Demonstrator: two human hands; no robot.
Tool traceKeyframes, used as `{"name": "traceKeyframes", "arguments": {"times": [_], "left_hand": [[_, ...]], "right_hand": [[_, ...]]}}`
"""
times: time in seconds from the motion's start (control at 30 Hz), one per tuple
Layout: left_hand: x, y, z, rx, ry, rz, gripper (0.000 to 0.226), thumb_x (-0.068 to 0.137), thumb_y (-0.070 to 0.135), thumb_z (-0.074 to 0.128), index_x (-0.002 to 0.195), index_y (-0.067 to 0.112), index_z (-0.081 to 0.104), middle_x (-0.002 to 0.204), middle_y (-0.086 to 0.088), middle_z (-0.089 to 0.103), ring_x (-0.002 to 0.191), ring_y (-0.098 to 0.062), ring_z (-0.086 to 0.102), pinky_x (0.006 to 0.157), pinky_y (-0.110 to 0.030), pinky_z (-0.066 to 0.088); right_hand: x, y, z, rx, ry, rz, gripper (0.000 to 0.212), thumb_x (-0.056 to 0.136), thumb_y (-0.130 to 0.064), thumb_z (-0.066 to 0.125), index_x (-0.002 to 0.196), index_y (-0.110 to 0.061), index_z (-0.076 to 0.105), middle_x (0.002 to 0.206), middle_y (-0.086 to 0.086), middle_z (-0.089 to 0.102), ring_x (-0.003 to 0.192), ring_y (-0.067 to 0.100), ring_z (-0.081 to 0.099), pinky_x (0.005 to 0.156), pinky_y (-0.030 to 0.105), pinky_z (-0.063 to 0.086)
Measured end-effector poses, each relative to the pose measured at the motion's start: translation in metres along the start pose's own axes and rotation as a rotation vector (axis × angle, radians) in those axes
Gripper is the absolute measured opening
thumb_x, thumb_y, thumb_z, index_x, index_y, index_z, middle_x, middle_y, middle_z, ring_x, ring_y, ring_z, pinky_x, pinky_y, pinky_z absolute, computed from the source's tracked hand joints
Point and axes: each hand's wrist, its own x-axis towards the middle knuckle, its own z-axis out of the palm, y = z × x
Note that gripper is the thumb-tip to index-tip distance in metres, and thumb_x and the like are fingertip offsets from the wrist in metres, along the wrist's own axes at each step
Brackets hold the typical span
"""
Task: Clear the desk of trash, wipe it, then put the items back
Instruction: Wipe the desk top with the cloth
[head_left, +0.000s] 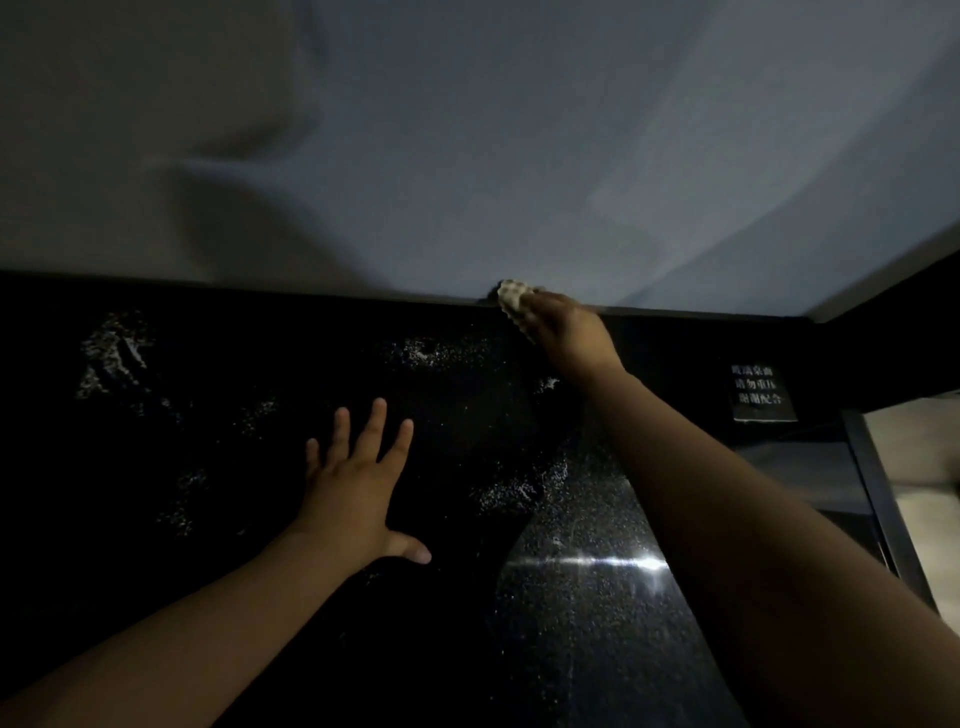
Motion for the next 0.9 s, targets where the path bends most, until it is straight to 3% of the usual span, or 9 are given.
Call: {"name": "traceKeyframes", "arguments": {"times": [0.13, 0.9], "left_hand": [[0.0, -0.001, 0.0, -0.006, -0.007, 0.002, 0.135, 0.058, 0.078, 0.066, 0.149, 0.028, -0.02, 0.151, -0.006, -0.039, 0.14, -0.04, -0.028, 0.116, -0.059, -0.001], [-0.002, -0.001, -0.003, -0.01, 0.01, 0.017, 0.135, 0.057, 0.079, 0.066, 0.15, 0.028, -0.017, 0.154, -0.007, -0.033, 0.142, -0.041, -0.023, 0.115, -0.06, 0.002]], "right_hand": [[-0.009, 0.008, 0.015, -0.04, 0.034, -0.001, 0.038, 0.097, -0.023, 0.052, 0.135, -0.018, 0.055, 0.143, 0.008, 0.048, 0.127, 0.031, 0.045, 0.108, 0.035, 0.031], [-0.089, 0.0, 0.033, -0.013, 0.088, -0.065, 0.032, 0.092, -0.023, 0.06, 0.124, -0.019, 0.064, 0.137, 0.005, 0.055, 0.127, 0.026, 0.048, 0.109, 0.045, 0.034]]}}
